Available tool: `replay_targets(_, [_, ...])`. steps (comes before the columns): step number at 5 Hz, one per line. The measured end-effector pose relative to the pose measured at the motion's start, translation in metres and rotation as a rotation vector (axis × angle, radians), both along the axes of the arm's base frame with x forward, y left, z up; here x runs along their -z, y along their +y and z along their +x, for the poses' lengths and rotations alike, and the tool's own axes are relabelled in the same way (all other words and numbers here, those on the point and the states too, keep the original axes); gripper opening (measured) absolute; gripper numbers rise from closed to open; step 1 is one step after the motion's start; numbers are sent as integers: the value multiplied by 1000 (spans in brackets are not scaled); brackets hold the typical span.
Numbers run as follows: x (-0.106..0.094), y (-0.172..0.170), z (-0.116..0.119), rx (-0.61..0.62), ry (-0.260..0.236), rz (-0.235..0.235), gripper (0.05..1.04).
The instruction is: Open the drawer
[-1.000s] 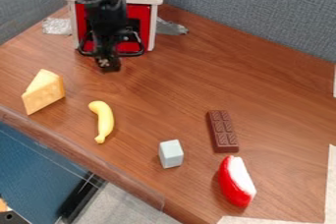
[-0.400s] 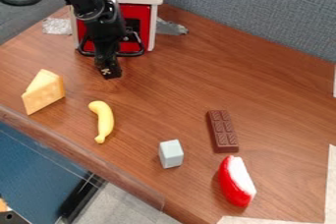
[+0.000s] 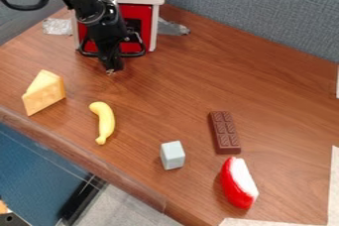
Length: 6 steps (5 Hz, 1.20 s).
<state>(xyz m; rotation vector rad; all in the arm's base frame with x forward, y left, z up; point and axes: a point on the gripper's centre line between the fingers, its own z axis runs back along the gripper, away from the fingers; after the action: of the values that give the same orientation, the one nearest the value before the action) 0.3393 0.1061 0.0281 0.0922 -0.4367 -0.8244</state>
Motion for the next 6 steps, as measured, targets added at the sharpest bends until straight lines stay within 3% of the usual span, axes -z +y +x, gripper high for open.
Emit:
replay_targets(1, [0,-1,-1,4,5,-6,183])
replay_targets(6, [0,-22,-35,-6,19,-57,152])
